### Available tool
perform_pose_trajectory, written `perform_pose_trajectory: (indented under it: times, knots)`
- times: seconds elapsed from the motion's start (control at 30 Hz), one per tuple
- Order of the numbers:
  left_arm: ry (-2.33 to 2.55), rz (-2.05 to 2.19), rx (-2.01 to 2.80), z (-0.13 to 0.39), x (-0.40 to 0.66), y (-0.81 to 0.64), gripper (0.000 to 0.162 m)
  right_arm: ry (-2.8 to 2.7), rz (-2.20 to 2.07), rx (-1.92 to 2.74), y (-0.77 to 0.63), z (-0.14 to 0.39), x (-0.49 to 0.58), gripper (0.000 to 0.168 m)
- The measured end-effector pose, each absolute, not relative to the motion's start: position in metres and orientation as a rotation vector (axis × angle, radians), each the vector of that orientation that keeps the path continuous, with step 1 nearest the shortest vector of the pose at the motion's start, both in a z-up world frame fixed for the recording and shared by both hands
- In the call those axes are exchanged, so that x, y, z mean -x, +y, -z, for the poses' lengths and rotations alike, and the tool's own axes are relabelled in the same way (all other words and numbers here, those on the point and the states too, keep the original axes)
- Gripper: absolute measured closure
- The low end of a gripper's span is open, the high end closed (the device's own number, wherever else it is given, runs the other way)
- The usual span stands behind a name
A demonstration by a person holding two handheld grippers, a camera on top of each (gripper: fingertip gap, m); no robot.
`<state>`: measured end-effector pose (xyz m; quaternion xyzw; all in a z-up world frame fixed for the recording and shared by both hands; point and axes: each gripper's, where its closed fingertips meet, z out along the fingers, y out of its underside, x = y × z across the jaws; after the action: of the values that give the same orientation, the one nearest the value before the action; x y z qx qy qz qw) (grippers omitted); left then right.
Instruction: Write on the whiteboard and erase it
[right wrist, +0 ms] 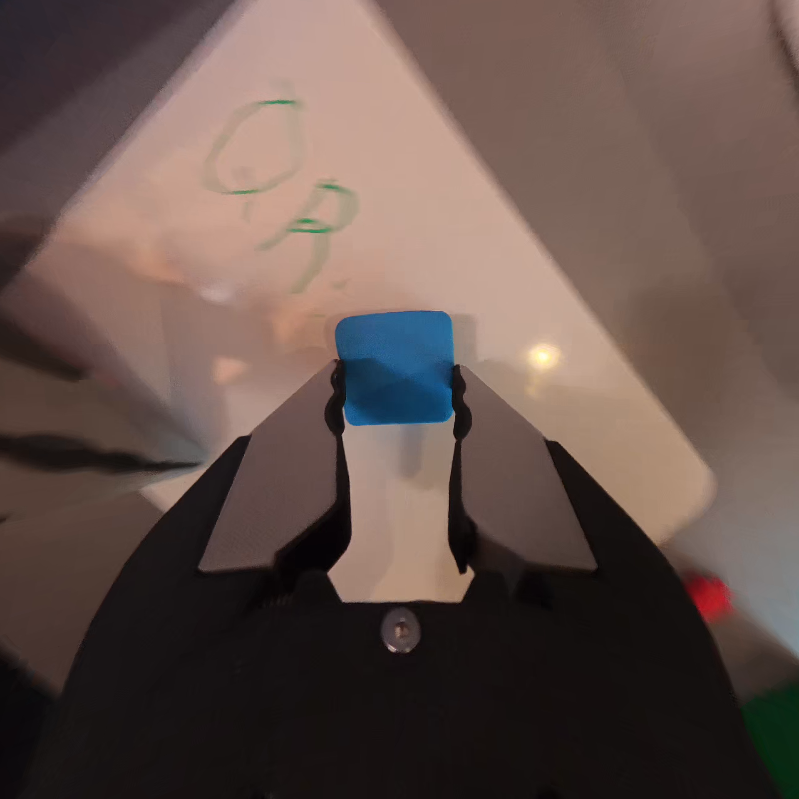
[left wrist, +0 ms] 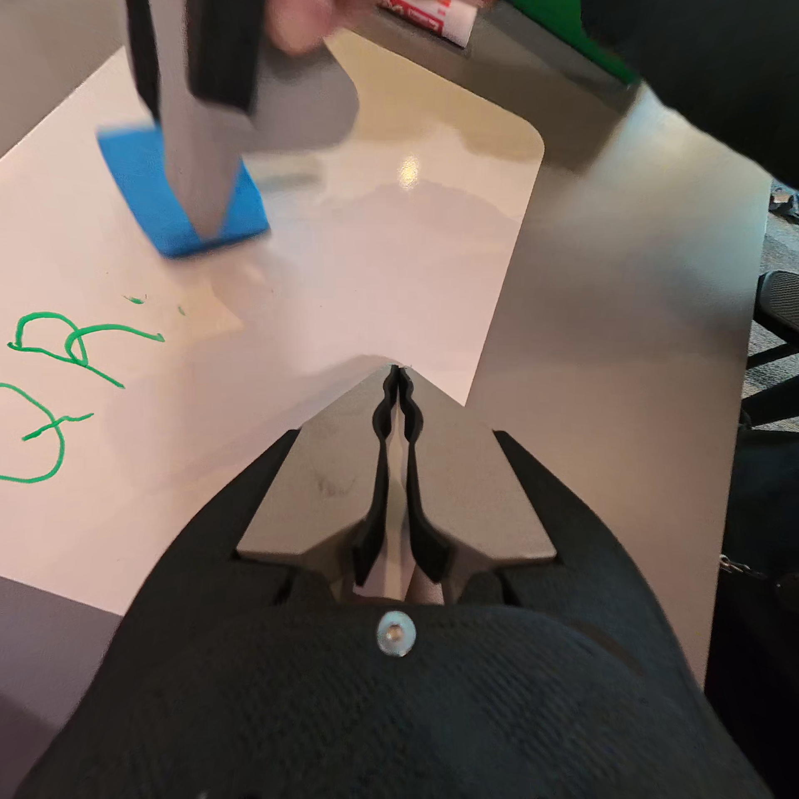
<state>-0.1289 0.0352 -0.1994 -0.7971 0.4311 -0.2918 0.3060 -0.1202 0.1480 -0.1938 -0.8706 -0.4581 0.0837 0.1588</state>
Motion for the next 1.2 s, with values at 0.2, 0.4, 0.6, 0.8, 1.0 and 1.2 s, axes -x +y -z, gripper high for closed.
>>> perform_pose_trajectory:
  times: [0.2, 0.4, 0.6, 0.8, 1.0, 1.2]
  knots:
    - [1.141, 0.768, 2.109, 0.199, 0.129, 0.035, 0.162, -1.323, -0.218, 2.515, 0.140, 0.195, 0.114, 0.121]
    - [1.142, 0.768, 2.108, 0.199, 0.129, 0.035, 0.162, -1.230, -0.310, 2.561, 0.138, 0.196, 0.092, 0.121]
    - [1.144, 0.769, 2.107, 0.200, 0.129, 0.035, 0.162, -1.246, -0.258, 2.578, 0.137, 0.195, 0.087, 0.121]
    - [1.146, 0.776, 2.107, 0.199, 0.129, 0.034, 0.162, -1.355, -0.343, 2.501, 0.140, 0.196, 0.134, 0.121]
    - [1.151, 0.775, 2.105, 0.200, 0.129, 0.034, 0.162, -1.400, -0.336, 2.489, 0.148, 0.195, 0.171, 0.121]
    - [1.158, 0.771, 2.101, 0.200, 0.129, 0.033, 0.162, -1.346, -0.343, 2.507, 0.161, 0.195, 0.179, 0.121]
